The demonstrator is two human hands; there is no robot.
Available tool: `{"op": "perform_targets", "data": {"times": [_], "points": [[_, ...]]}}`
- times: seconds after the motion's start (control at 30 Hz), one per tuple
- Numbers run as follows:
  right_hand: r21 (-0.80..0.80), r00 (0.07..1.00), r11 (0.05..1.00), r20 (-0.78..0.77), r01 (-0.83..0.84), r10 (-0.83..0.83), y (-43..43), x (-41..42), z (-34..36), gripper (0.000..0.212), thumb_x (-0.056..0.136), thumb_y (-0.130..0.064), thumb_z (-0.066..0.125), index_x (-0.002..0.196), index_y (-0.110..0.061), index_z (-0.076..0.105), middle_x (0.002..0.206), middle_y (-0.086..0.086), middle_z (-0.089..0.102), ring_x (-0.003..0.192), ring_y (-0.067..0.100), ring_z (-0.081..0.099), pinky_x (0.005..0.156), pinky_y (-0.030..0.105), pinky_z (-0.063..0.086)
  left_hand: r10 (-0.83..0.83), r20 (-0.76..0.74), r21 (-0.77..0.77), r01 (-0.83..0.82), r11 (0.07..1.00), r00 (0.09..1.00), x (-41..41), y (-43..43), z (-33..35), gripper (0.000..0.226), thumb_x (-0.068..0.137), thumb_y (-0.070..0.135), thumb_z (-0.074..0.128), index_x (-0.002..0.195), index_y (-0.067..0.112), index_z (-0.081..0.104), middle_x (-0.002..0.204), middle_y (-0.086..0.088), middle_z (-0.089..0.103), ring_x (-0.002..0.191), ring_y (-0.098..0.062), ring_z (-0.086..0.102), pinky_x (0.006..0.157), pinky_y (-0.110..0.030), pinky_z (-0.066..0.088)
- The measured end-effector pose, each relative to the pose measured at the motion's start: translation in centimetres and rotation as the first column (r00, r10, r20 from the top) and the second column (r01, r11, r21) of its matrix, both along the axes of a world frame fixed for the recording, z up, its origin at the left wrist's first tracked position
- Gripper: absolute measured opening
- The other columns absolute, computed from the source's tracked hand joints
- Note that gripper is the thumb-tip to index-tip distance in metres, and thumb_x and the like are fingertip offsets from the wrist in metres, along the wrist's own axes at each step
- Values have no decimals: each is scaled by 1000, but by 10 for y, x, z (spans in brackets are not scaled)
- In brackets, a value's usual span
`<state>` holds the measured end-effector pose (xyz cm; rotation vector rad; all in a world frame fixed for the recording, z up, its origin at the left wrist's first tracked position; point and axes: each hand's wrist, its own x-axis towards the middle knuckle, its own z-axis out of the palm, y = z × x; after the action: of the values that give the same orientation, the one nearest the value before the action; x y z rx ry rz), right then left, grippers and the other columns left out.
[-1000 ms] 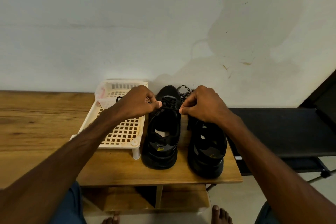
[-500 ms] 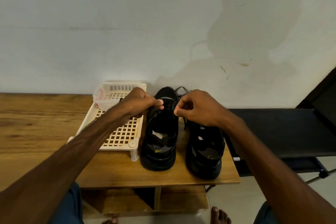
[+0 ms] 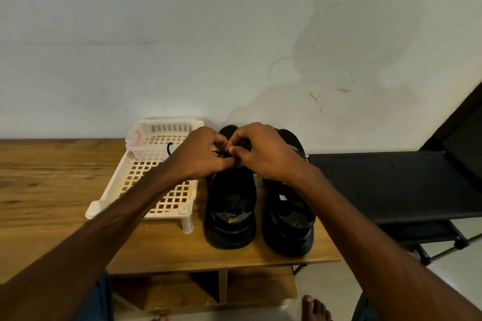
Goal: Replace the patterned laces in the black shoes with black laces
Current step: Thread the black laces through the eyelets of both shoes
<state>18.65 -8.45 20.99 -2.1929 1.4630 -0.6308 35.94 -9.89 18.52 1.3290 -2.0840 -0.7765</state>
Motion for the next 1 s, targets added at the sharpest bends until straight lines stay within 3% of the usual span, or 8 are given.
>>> {"op": "perform_targets", "data": {"times": [0.13, 0.3, 0.4, 0.5, 0.6, 0.7, 0.87, 1.0], "points": [[-41, 999, 998, -24, -50, 49, 4, -2, 5, 27, 95, -1, 62, 105, -17, 80, 107, -3, 76, 99, 11, 68, 86, 19, 52, 39, 21, -109, -36, 993, 999, -7, 2, -4, 19, 81, 23, 73, 64, 19, 67, 54, -1, 61, 49, -9, 55, 50, -21, 40], [-120, 1000, 993, 4, 17, -16, 4, -11, 10, 24, 90, -4, 71, 101, -22, 83, 97, -8, 78, 72, -1, 66, 73, 15, 55, 76, 70, -166, -63, 984, 995, -10, 2, -3, 12, 81, 20, 75, 74, 29, 70, 59, 13, 61, 59, 0, 61, 53, -10, 36], [-141, 998, 989, 20, 54, -52, 0, -18, 8, 19, 88, -8, 77, 100, -22, 82, 94, -6, 78, 83, 3, 71, 83, 24, 60, 105, 80, -212, -86, 973, 991, -11, 3, -4, 3, 78, 28, 74, 80, 29, 74, 71, 16, 68, 66, 1, 63, 62, -20, 48], [-127, 995, 987, 25, 102, -99, -6, -17, -1, 18, 91, -11, 75, 106, -19, 80, 97, -4, 78, 79, 1, 69, 79, 17, 57, 154, 82, -264, -128, 956, 985, -15, 7, -7, 23, 70, 35, 65, 87, 27, 78, 77, 13, 72, 69, -6, 67, 68, -29, 59], [-52, 995, 994, 40, 92, -90, -9, -12, -10, 18, 95, -8, 68, 105, -17, 81, 98, -2, 77, 67, -6, 62, 64, 3, 45, 218, 139, -375, -153, 915, 966, -19, 10, -7, 25, 67, 35, 60, 82, 26, 77, 62, 11, 64, 56, -10, 61, 58, -26, 53], [26, 991, 997, 111, 76, -78, -12, -12, -15, 18, 97, -7, 66, 104, -16, 80, 96, -3, 77, 82, 1, 67, 70, 10, 48, 267, 147, -484, -167, 859, 952, -21, 13, -10, 19, 67, 34, 63, 77, 24, 76, 55, 6, 63, 51, -15, 60, 55, -26, 50], [135, 963, 987, 243, 81, -113, -15, -18, -16, 15, 97, -8, 67, 102, -13, 80, 85, -4, 74, 57, -6, 61, 57, 13, 47, 255, 176, -566, -114, 817, 951, -24, 15, -16, 12, 77, 28, 67, 75, 19, 74, 54, 4, 60, 48, -16, 57, 50, -27, 46], [212, 954, 971, 253, 108, -162, -18, -24, -17, 13, 96, -8, 68, 99, -11, 80, 77, -12, 72, 65, 12, 65, 56, 18, 53, 222, 181, -592, -74, 802, 958, -23, 17, -15, 18, 84, 30, 63, 81, 20, 78, 60, 3, 66, 53, -17, 61, 51, -32, 50]]}}
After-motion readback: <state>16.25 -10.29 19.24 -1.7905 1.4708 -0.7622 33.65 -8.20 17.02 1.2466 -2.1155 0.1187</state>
